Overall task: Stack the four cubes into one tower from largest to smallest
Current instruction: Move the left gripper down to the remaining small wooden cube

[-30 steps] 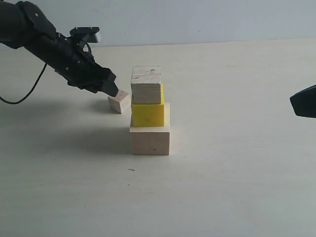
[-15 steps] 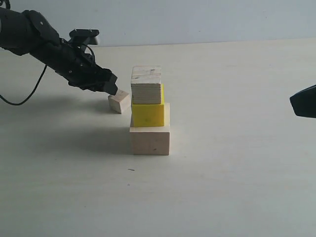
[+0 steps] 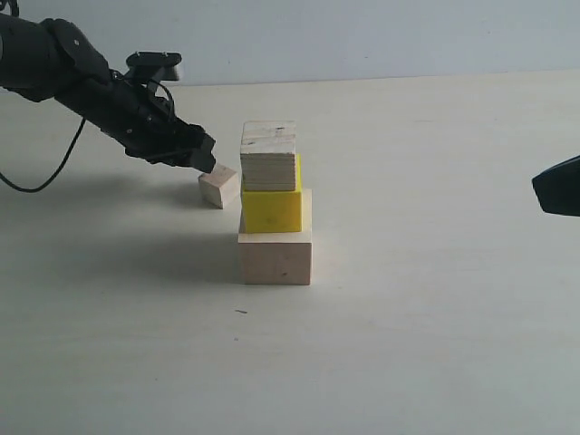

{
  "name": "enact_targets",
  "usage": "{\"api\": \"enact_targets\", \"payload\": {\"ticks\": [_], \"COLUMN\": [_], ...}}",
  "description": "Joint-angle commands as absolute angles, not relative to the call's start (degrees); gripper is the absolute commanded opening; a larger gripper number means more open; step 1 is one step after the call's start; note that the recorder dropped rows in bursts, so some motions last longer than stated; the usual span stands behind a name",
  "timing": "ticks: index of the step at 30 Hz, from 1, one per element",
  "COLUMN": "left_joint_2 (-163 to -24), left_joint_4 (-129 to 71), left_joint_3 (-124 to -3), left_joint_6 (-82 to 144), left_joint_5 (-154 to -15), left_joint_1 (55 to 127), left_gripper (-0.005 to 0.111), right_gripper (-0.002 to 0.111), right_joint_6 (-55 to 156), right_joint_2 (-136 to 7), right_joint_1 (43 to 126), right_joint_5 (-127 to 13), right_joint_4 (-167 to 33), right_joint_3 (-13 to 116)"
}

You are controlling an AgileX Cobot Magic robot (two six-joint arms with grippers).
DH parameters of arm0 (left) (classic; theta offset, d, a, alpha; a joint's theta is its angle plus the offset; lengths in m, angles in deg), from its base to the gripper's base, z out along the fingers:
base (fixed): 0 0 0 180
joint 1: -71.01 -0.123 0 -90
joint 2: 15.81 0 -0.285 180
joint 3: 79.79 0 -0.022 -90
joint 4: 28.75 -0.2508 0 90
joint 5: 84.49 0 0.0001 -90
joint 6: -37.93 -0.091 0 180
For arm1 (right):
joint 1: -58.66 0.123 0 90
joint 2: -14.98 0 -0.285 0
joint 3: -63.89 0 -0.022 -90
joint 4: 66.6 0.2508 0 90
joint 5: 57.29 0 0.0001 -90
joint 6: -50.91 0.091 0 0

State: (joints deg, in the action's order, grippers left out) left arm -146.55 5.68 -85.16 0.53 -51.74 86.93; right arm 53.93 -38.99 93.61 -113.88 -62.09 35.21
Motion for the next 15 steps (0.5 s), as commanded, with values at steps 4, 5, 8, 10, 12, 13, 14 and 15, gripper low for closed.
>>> {"api": "enact_targets", "payload": {"ticks": [4, 5, 8, 10, 12, 13, 14, 15], "left_joint_2": [-146.3, -146.3, -146.3, -146.3, -146.3, -146.3, -146.3, -146.3], "left_joint_4": [6.02, 6.12, 6.33, 6.33, 6.81, 7.2, 7.46, 7.59], "left_joint_3": [-85.15, -85.15, -85.15, -85.15, -85.15, -85.15, -85.15, -85.15], "left_joint_6": [0.75, 0.75, 0.75, 0.75, 0.75, 0.75, 0.75, 0.75], "left_joint_5": [-48.92, -48.36, -47.1, -47.21, -47.77, -48.29, -48.76, -49.25], "left_joint_1": [86.96, 86.96, 86.96, 86.96, 86.96, 86.96, 86.96, 86.96], "left_gripper": [0.062, 0.062, 0.062, 0.062, 0.062, 0.062, 0.062, 0.062], "right_gripper": [0.0, 0.0, 0.0, 0.0, 0.0, 0.0, 0.0, 0.0], "right_joint_6": [54.0, 54.0, 54.0, 54.0, 54.0, 54.0, 54.0, 54.0], "right_joint_2": [-38.8, -38.8, -38.8, -38.8, -38.8, -38.8, -38.8, -38.8], "right_joint_1": [93.63, 93.63, 93.63, 93.63, 93.63, 93.63, 93.63, 93.63], "right_joint_5": [-113.27, -113.27, -113.27, -113.27, -113.27, -113.27, -113.27, -113.27], "right_joint_4": [-62.08, -62.08, -62.08, -62.08, -62.08, -62.08, -62.08, -62.08], "right_joint_3": [35.04, 35.04, 35.04, 35.04, 35.04, 35.04, 35.04, 35.04]}}
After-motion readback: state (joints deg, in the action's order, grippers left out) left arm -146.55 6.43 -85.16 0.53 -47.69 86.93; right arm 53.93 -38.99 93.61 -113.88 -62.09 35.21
